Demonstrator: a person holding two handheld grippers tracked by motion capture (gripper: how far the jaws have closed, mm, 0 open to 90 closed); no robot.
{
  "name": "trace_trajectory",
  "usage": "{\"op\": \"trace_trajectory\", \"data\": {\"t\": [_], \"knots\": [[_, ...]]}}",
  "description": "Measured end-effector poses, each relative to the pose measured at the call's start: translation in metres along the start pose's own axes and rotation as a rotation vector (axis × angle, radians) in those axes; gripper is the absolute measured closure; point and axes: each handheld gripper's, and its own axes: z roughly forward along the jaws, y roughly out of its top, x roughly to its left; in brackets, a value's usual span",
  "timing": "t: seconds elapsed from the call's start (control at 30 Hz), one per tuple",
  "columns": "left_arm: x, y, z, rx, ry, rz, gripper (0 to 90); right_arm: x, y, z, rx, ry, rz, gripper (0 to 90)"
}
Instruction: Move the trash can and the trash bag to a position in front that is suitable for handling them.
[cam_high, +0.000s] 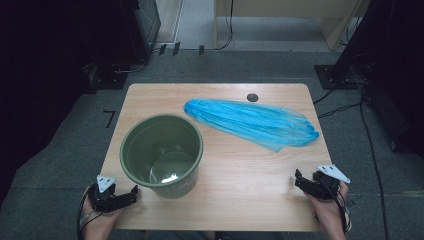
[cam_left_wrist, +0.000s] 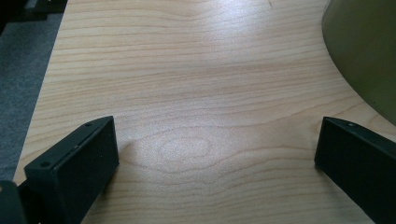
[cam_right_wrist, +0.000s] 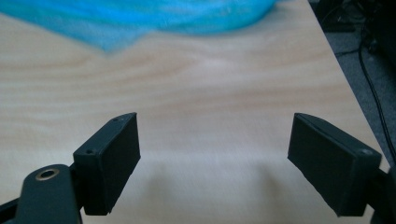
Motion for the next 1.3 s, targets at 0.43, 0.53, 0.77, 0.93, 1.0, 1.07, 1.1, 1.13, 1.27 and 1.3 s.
{"op": "trace_trajectory", "data": {"t": [0.43,0.53,0.77,0.93,1.0,1.07,1.1,1.13,1.27,1.3], "knots": [[0.001,0.004,0.003,0.004,-0.009,0.005,0.0,0.055,0.054,0.075,0.014,-0.041,0.065,19.0],[0.001,0.004,0.003,0.002,-0.009,0.004,0.0,0.069,0.056,0.094,0.059,-0.094,0.041,23.0],[0.001,0.004,0.003,0.003,-0.010,0.004,0.0,0.077,0.057,0.096,0.029,-0.066,0.005,79.4],[0.001,0.004,0.003,0.004,-0.011,0.007,0.0,0.063,0.045,0.082,0.024,-0.044,-0.021,87.6],[0.001,0.004,0.003,0.004,-0.012,0.007,0.0,0.058,0.042,0.078,0.023,-0.051,-0.019,87.5],[0.001,0.004,0.003,0.004,-0.012,0.008,0.0,0.046,0.036,0.070,0.019,-0.083,-0.010,83.7],[0.001,0.004,0.003,0.004,-0.013,0.009,0.0,0.032,0.032,0.065,0.015,-0.130,0.030,71.0],[0.001,0.004,0.003,0.004,-0.013,0.009,0.0,0.025,0.032,0.063,0.018,-0.154,0.057,67.4],[0.001,0.004,0.004,0.004,-0.015,0.012,0.0,0.016,0.033,0.057,-0.021,-0.180,0.095,44.1],[0.001,0.004,0.004,0.003,-0.015,0.012,0.0,0.018,0.035,0.054,-0.057,-0.186,0.098,35.0]]}}
